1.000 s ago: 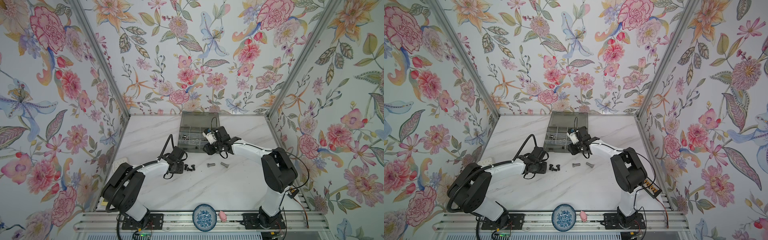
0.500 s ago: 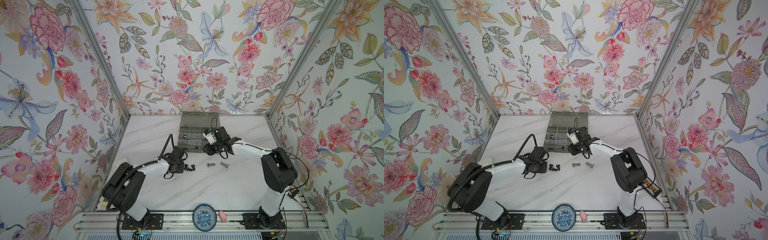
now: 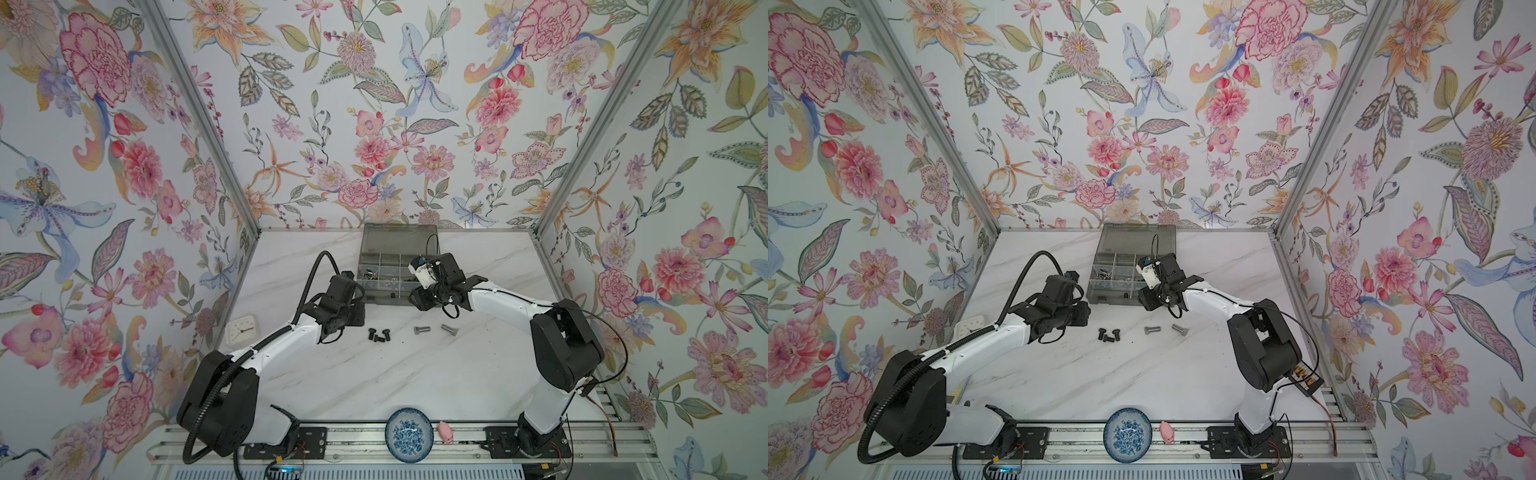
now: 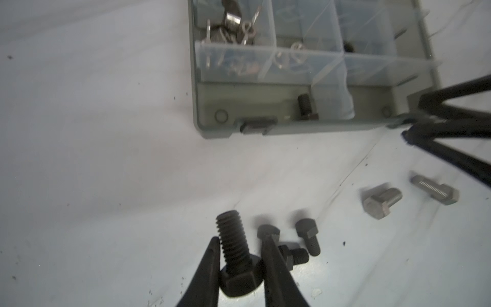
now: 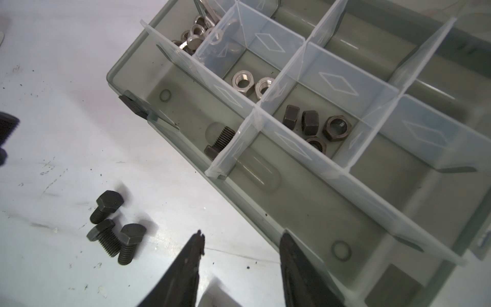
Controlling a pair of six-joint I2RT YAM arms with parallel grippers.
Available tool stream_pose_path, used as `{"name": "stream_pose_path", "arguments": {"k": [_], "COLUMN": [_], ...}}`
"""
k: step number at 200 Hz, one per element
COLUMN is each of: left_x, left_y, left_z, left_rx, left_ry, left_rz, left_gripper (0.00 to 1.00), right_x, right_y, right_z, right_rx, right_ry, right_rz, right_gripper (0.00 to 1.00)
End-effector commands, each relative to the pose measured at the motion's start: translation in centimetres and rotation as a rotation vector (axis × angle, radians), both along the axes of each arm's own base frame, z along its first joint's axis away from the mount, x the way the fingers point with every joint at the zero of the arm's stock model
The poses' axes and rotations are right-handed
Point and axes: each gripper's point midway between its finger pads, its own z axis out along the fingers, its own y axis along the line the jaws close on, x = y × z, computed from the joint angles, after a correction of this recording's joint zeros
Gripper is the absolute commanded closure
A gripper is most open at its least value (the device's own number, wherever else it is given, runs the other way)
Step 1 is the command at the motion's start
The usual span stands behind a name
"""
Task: Sort the screws and nuts into containers
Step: 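Lift the black bolt with the left gripper and carry it over the box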
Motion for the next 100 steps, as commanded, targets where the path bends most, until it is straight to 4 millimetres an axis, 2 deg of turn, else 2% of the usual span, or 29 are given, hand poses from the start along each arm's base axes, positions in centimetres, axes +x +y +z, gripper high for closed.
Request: {"name": "stream_pose_path", "arguments": {"k": [1, 19, 51, 53, 59, 100], "left_x": [2.9, 4.8, 7.4, 7.6, 8.0, 9.0], "left_y": [-0.7, -0.9, -1.7, -1.8, -2.0, -3.2], "left_z": [4.4, 5.3, 4.5, 3.5, 2.9, 1.1], "left_rx": [-0.100, -0.116, -0.127, -0.123, -0.124, -0.134], "left_ry": [-0.121, -0.153, -0.141, -0.121, -0.108, -0.073], "left_rz": [-0.039, -0.046, -0.072, -0.074, -0.080, -0.114], "left_gripper": [1.00, 1.00, 1.00, 1.00, 1.00, 1.00], "right_x": [0.0, 0.0, 0.0, 0.0, 0.0, -0.1], "right_y": [-0.5, -0.7, -0.9, -1.0, -1.0, -1.4], "right_z": [1.1, 1.2, 1.2, 1.2, 1.3, 1.1], "right_rx": [0.017, 0.017, 0.016, 0.016, 0.015, 0.013], "right_ry": [-0.018, -0.020, -0.020, -0.020, -0.021, -0.016], "right_rz": [-0.021, -0.026, -0.036, -0.037, -0.038, -0.050], "right_gripper": [0.50, 0.50, 0.50, 0.50, 0.50, 0.50]}}
